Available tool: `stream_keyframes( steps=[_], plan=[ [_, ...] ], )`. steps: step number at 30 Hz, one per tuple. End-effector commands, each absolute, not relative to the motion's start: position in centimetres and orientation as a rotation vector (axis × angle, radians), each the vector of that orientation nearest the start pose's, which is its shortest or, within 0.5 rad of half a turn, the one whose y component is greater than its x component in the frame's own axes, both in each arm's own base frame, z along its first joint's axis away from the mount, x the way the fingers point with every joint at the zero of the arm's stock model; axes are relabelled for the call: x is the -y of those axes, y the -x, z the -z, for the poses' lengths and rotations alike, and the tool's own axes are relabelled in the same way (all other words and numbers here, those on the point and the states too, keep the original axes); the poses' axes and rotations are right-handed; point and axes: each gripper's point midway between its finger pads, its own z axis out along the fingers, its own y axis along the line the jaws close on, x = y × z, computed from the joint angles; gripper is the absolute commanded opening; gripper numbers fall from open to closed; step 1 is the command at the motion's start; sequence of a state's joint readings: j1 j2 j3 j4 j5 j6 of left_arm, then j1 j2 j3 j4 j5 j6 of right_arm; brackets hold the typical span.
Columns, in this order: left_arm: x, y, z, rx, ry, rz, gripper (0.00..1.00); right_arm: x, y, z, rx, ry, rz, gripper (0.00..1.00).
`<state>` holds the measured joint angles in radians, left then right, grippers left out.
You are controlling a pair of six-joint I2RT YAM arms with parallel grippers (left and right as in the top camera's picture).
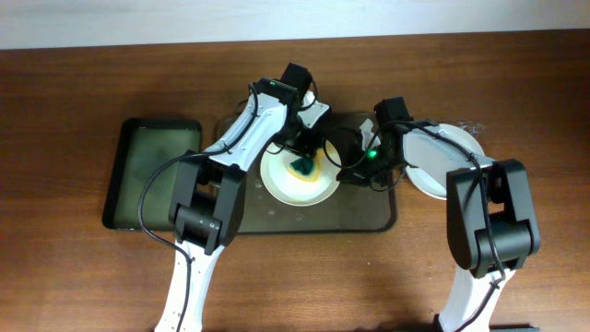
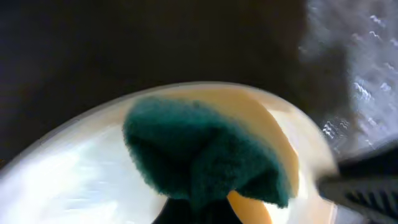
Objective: Clean dirty plates on tray and stack at the side
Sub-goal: 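Scrub the cream plate with the sponge while right gripper holds rim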
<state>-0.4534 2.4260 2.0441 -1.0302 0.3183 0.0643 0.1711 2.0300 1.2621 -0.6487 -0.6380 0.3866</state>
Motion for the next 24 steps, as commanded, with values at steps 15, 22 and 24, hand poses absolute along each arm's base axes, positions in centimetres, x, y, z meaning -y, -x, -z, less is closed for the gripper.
stream_keyframes(
  steps=[15, 22, 24],
  plan=[
    [25.7, -36.0, -2.0, -3.103, -1.01, 0.728, 0.0, -16.0, -36.4, -0.9, -3.002, -0.238, -0.945, 0.04],
    [26.6, -34.6, -3.0, -2.966, -1.256, 0.91, 0.0, -16.0, -36.4, -0.9, -3.006, -0.24, -0.945, 0.04],
    [26.8, -35.9, -2.7, -2.943, -1.208, 0.872, 0.0, -16.0, -36.4, -0.9, -3.005, -0.24, -0.945, 0.04]
  ],
)
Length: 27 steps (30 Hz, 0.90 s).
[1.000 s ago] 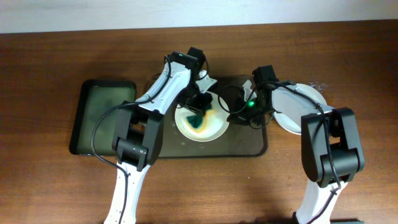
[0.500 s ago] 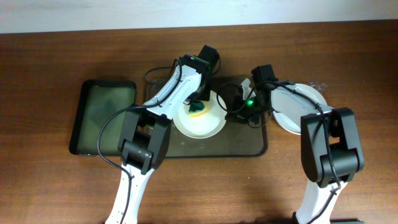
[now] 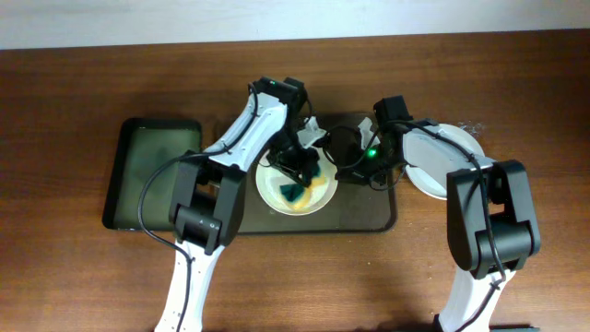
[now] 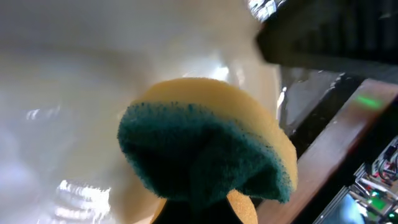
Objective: Clean dirty plates on tray and stack at the side
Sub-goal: 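Scrub the cream plate with the sponge while right gripper holds rim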
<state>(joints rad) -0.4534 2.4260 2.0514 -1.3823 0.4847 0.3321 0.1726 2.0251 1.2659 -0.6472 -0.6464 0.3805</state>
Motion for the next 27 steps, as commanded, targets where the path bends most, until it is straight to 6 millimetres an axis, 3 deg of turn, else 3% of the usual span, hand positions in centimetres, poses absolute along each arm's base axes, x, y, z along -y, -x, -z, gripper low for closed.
stream_keyframes(
  steps=[1, 3, 5, 9, 13, 16, 19, 21, 22, 24, 25, 27],
  plan=[
    [26.6, -37.0, -2.2, -2.971, -1.124, 0.796, 0.0, -16.0, -36.4, -0.9, -3.006, -0.24, -0.944, 0.04],
    [24.3, -41.1, -0.5, -3.055, -0.762, 0.4, 0.0, -16.0, -36.3, -0.9, -3.006, -0.24, -0.945, 0.04],
    [21.4, -44.4, -0.1, -3.026, -0.462, 0.069, 0.0, -16.0, -36.3, -0.9, -3.007, -0.241, -0.945, 0.04],
    [15.9, -48.4, -1.5, -2.824, -0.003, -0.409, 0.0, -16.0, -36.3, -0.9, -3.009, -0.242, -0.944, 0.04],
    [11.9, -48.5, -3.3, -2.688, 0.154, -0.709, 0.0, -16.0, -36.3, -0.9, -3.009, -0.242, -0.944, 0.04],
    [11.2, -46.0, -3.1, -2.779, 0.112, -0.785, 0.0, -16.0, -36.3, -0.9, -3.009, -0.241, -0.943, 0.04],
    [13.0, -42.8, -1.7, -3.011, -0.098, -0.654, 0.0, -15.9, -36.3, -0.9, -3.009, -0.243, -0.943, 0.04],
    [16.6, -40.8, -0.6, -3.164, -0.351, -0.345, 0.0, -16.0, -36.3, -0.9, -3.006, -0.24, -0.944, 0.04],
    [19.1, -39.7, -0.3, -3.212, -0.496, -0.104, 0.0, -16.0, -36.5, -0.9, -3.001, -0.237, -0.945, 0.04],
    [23.0, -38.2, -0.6, -3.214, -0.683, 0.305, 0.0, -16.0, -36.8, -1.0, -2.986, -0.228, -0.946, 0.04],
    [23.9, -38.1, -0.8, -3.206, -0.684, 0.401, 0.0, -16.1, -37.0, -1.1, -2.976, -0.222, -0.947, 0.05],
    [24.0, -38.5, -0.9, -3.204, -0.628, 0.445, 0.0, -16.2, -37.8, -1.5, -2.942, -0.169, -0.947, 0.16]
  ],
)
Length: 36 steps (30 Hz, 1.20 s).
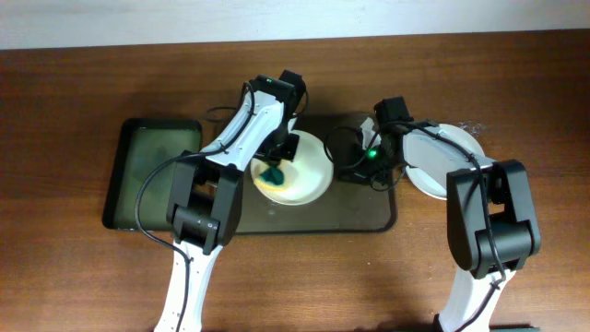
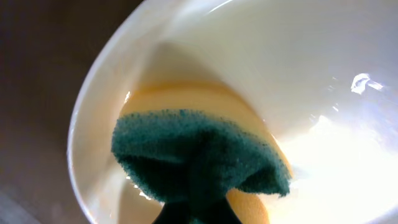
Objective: Clean dirty plates on tray and stack at the side
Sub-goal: 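Scrub the cream plate with the sponge while right gripper holds rim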
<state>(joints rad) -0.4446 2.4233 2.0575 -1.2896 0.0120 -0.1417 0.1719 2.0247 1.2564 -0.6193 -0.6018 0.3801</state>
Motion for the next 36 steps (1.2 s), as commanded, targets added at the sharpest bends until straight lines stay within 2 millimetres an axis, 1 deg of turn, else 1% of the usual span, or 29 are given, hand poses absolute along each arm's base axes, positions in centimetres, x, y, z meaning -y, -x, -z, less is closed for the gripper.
stream_keyframes(
  steps=[1, 2, 3, 6, 12, 13, 15, 16, 18, 19, 20, 23, 25, 28, 29, 30, 34, 36],
  plan=[
    [23.8, -38.7, -0.9, -3.212, -0.589, 0.444, 0.0, -16.3, -38.4, -1.9, -2.922, -0.13, -0.944, 0.23],
    [23.7, -38.9, -0.9, -3.218, -0.549, 0.443, 0.0, -16.4, -39.1, -2.5, -2.899, -0.103, -0.942, 0.32],
    [23.7, -38.9, -0.9, -3.225, -0.512, 0.441, 0.0, -16.5, -39.6, -2.8, -2.88, -0.089, -0.942, 0.35],
    [23.7, -39.5, -0.9, -3.225, -0.414, 0.443, 0.0, -16.3, -40.4, -2.8, -2.85, -0.079, -0.903, 0.39],
    [23.7, -40.0, -0.8, -3.208, -0.407, 0.43, 0.0, -15.8, -40.6, -2.5, -2.854, -0.071, -0.848, 0.39],
    [23.3, -40.3, -0.6, -3.202, -0.402, 0.384, 0.0, -15.4, -40.5, -2.3, -2.867, -0.08, -0.815, 0.39],
    [21.9, -41.0, -0.3, -3.2, -0.316, 0.236, 0.0, -14.7, -40.2, -1.9, -2.895, -0.102, -0.761, 0.39],
    [20.7, -41.5, -0.2, -3.189, -0.257, 0.123, 0.0, -14.4, -40.1, -1.8, -2.907, -0.11, -0.746, 0.39],
    [18.8, -42.4, -0.1, -3.152, -0.169, -0.067, 0.0, -14.0, -40.0, -2.4, -2.925, -0.101, -0.74, 0.39],
    [18.2, -42.7, -0.1, -3.137, -0.145, -0.119, 0.0, -14.0, -40.0, -2.8, -2.931, -0.093, -0.738, 0.39],
    [17.7, -42.9, -0.2, -3.124, -0.123, -0.164, 0.0, -14.0, -40.2, -3.5, -2.933, -0.079, -0.736, 0.39],
    [17.8, -43.0, -0.2, -3.12, -0.124, -0.163, 0.0, -14.6, -41.0, -5.2, -2.917, -0.03, -0.738, 0.39],
    [17.9, -43.0, -0.2, -3.119, -0.128, -0.163, 0.0, -15.4, -41.0, -5.3, -2.909, 0.0, -0.738, 0.39],
    [18.0, -42.9, -0.2, -3.119, -0.134, -0.162, 0.0, -15.9, -40.8, -4.3, -2.935, 0.02, -0.64, 0.39],
    [18.0, -42.9, -0.2, -3.119, -0.134, -0.162, 0.0, -16.0, -40.7, -3.7, -2.95, 0.001, -0.596, 0.39],
    [18.1, -42.9, -0.2, -3.119, -0.133, -0.161, 0.0, -16.5, -40.5, -2.9, -2.967, -0.012, -0.537, 0.38],
    [18.1, -42.9, -0.2, -3.118, -0.135, -0.161, 0.0, -17.3, -40.1, -1.0, -2.999, -0.096, -0.382, 0.19],
    [18.1, -42.9, -0.2, -3.119, -0.137, -0.161, 0.0, -17.4, -39.9, -0.3, -3.007, -0.136, -0.336, 0.15]
  ],
)
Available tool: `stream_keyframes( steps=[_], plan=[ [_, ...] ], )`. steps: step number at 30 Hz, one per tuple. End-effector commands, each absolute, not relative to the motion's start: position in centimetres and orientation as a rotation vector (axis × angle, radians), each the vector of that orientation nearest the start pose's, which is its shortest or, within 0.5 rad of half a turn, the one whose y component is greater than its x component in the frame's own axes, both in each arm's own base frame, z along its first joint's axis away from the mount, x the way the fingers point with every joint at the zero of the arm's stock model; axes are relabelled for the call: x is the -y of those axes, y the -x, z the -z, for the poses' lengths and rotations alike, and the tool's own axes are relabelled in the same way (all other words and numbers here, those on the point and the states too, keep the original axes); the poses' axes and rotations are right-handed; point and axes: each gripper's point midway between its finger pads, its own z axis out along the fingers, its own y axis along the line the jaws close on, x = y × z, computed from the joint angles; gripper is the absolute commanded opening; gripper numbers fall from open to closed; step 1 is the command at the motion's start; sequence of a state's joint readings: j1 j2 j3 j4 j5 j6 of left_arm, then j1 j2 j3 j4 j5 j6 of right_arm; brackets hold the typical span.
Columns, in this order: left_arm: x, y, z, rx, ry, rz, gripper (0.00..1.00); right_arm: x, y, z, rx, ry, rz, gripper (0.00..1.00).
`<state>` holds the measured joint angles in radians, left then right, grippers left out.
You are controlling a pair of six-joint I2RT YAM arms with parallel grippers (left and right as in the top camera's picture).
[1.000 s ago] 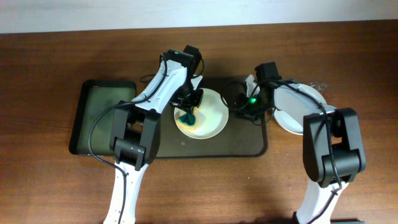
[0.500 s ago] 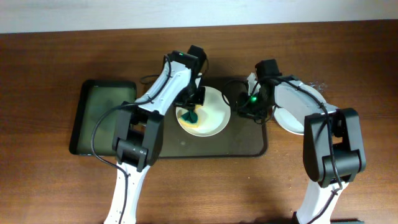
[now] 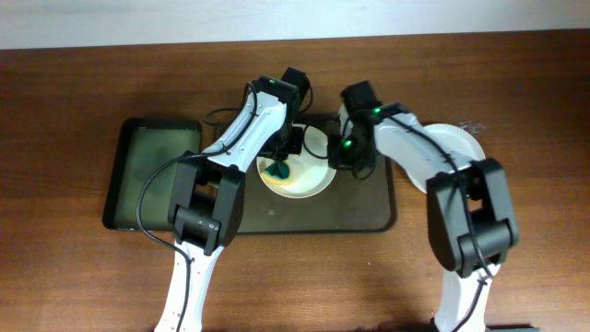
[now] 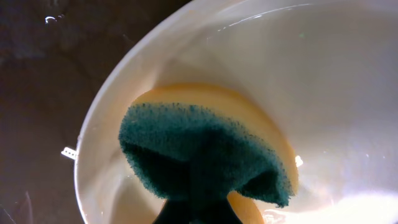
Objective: Clean dirty plates on tray and stack at the side
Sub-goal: 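Scrub the cream plate with the sponge while right gripper holds rim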
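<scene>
A white plate [image 3: 309,177] lies on the dark tray [image 3: 369,217] in the middle of the table. My left gripper [image 3: 282,157] is shut on a green and yellow sponge [image 3: 277,171], which is pressed on the left part of the plate. In the left wrist view the sponge [image 4: 199,149] sits folded against the plate [image 4: 311,74], close to its rim, with the left gripper [image 4: 199,214] pinching it from below. My right gripper [image 3: 344,153] is at the plate's right rim; its jaws are hidden. A second white plate [image 3: 456,143] lies on the table to the right of the tray.
A dark green basin [image 3: 152,171] stands on the table left of the tray. Both arms cross above the tray's far half. Wet streaks show on the tray [image 4: 43,68] beside the plate.
The right arm has swung left, and its gripper is now closer in at the plate's right rim. The sponge stays on the plate's left part, and the left gripper has hardly moved.
The sponge, held in my left gripper, was first on the plate's middle, then on its near part, then at its left side, where it remains. The plate shifted a little on the tray between these moments. The right gripper stayed by the plate's right rim throughout.
</scene>
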<state>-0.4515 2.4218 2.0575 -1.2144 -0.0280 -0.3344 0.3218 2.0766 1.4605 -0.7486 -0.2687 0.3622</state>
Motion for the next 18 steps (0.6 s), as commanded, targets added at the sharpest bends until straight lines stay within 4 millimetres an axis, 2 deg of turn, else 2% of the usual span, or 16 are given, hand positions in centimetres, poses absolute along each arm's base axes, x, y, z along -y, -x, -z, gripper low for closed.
stream_keyframes(
  steps=[1, 3, 6, 8, 10, 12, 13, 15, 18],
  plan=[
    [18.1, -42.9, -0.2, -3.119, -0.137, -0.161, 0.0, -17.3, -39.8, 0.0, -3.012, -0.138, -0.327, 0.14],
    [18.1, -42.9, -0.2, -3.119, -0.135, -0.161, 0.0, -17.3, -39.7, 0.7, -3.026, -0.14, -0.321, 0.12],
    [18.2, -42.8, -0.1, -3.125, -0.14, -0.144, 0.0, -17.3, -39.6, 1.0, -3.035, -0.144, -0.329, 0.04],
    [19.7, -42.4, -0.1, -3.147, -0.246, -0.014, 0.0, -17.5, -39.5, 0.9, -3.037, -0.143, -0.345, 0.04],
    [22.5, -40.7, -0.3, -3.19, -0.411, 0.276, 0.0, -17.6, -39.5, 0.9, -3.041, -0.143, -0.365, 0.04],
    [26.0, -38.2, -1.6, -3.206, -0.531, 0.681, 0.0, -17.7, -39.5, 0.8, -3.045, -0.154, -0.409, 0.04],
    [27.7, -37.3, -2.6, -3.158, -0.622, 0.879, 0.0, -17.6, -39.5, 0.7, -3.046, -0.163, -0.425, 0.04],
    [29.1, -37.1, -3.4, -3.085, -0.693, 1.028, 0.0, -17.5, -39.6, 0.7, -3.047, -0.176, -0.451, 0.04],
    [30.3, -38.0, -4.0, -3.002, -0.703, 1.119, 0.0, -17.3, -39.5, 0.5, -3.057, -0.194, -0.495, 0.04]
  ],
)
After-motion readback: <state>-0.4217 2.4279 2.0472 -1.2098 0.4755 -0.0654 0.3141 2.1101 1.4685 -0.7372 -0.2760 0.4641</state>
